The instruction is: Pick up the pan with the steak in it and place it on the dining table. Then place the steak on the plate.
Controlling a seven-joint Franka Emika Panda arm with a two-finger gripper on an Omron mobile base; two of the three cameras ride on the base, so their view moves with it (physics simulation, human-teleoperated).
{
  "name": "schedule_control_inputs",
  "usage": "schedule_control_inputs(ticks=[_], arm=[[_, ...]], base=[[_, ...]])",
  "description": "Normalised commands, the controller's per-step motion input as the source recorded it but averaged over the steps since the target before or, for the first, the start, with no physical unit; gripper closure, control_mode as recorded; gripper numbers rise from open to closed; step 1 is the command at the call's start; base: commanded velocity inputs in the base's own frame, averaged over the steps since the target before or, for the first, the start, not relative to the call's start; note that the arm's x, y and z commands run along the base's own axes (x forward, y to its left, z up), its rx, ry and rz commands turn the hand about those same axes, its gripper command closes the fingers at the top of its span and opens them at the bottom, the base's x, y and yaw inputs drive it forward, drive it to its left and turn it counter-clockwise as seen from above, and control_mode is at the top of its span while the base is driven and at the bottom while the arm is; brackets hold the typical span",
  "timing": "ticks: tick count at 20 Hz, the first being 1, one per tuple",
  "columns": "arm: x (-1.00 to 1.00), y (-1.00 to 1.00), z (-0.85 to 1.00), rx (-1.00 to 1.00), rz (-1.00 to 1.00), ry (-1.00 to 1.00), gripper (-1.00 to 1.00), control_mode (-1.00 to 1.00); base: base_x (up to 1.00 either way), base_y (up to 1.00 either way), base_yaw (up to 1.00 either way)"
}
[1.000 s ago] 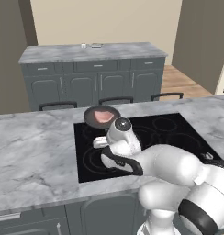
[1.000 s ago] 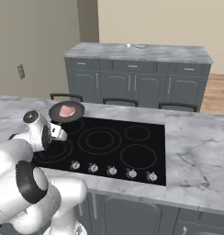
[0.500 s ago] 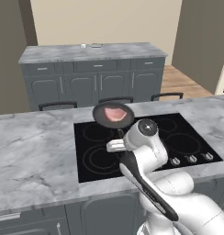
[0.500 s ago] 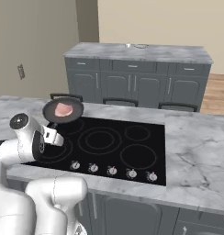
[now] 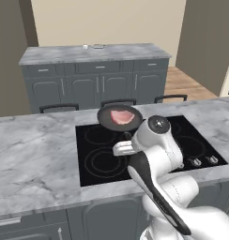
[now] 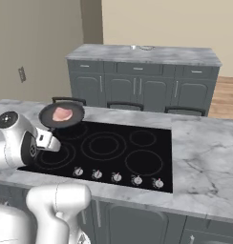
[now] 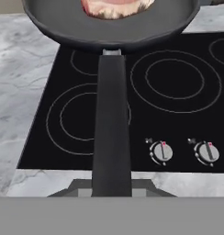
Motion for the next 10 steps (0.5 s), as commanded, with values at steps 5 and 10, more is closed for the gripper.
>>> schedule_control_inputs(ticks=[5,10], arm=[[-0.1,-0.02,-0.02,0.0,0.0,0.0,1.0,1.0],[0.0,0.0,0.0,0.0,0.0,0.0,1.0,1.0]], base=[[-0.7,-0.21,0.0],[-0.86,-0.39,-0.01]])
